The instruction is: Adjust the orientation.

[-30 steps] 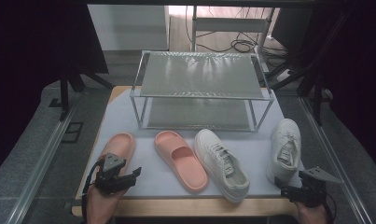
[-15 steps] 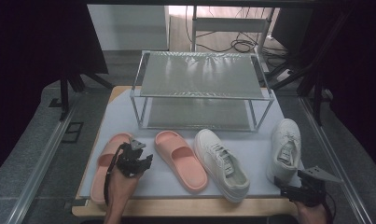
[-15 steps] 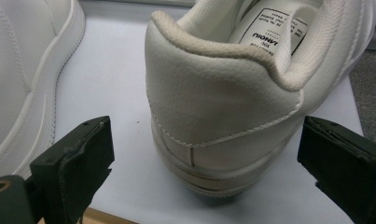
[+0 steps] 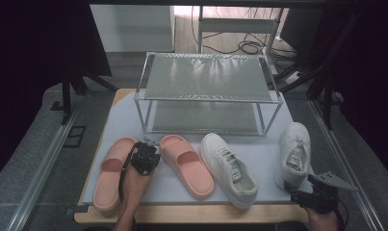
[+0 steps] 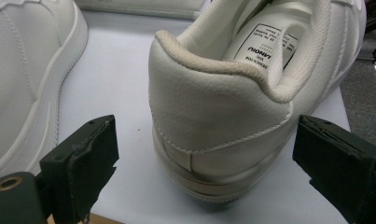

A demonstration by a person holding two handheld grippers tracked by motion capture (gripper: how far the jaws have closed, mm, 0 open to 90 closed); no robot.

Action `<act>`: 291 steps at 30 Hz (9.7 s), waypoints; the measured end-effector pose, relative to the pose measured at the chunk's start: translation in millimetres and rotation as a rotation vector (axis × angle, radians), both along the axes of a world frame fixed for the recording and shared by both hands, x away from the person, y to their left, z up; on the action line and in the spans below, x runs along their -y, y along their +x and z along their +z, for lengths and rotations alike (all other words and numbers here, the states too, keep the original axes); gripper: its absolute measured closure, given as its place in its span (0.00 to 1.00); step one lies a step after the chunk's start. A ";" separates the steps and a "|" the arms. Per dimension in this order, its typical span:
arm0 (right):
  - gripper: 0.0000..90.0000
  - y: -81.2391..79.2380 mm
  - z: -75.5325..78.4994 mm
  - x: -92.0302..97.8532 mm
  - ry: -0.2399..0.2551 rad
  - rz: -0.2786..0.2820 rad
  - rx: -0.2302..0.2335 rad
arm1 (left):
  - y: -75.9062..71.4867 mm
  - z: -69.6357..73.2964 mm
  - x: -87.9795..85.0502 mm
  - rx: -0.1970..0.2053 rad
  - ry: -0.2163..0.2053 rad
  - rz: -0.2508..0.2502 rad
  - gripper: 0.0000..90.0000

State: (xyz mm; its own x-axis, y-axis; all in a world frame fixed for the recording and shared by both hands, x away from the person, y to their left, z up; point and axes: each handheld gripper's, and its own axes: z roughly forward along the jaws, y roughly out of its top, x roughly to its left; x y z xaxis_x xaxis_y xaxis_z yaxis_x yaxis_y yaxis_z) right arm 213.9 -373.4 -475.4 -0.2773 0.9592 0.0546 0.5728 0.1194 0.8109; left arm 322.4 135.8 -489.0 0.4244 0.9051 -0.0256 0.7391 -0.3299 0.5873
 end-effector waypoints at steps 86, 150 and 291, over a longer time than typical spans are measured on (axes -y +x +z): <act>0.08 1.2 -1.7 -0.2 -0.013 -0.006 -0.011 | -95.8 46.4 -88.5 0.120 -0.071 0.035 0.54; 0.08 2.8 -4.2 0.6 -0.015 -0.002 -0.022 | -40.6 36.6 -52.8 0.112 -0.118 0.072 0.92; 0.08 2.0 -4.3 1.9 0.006 0.003 -0.029 | -45.8 -10.5 3.3 0.053 -0.151 -0.099 1.00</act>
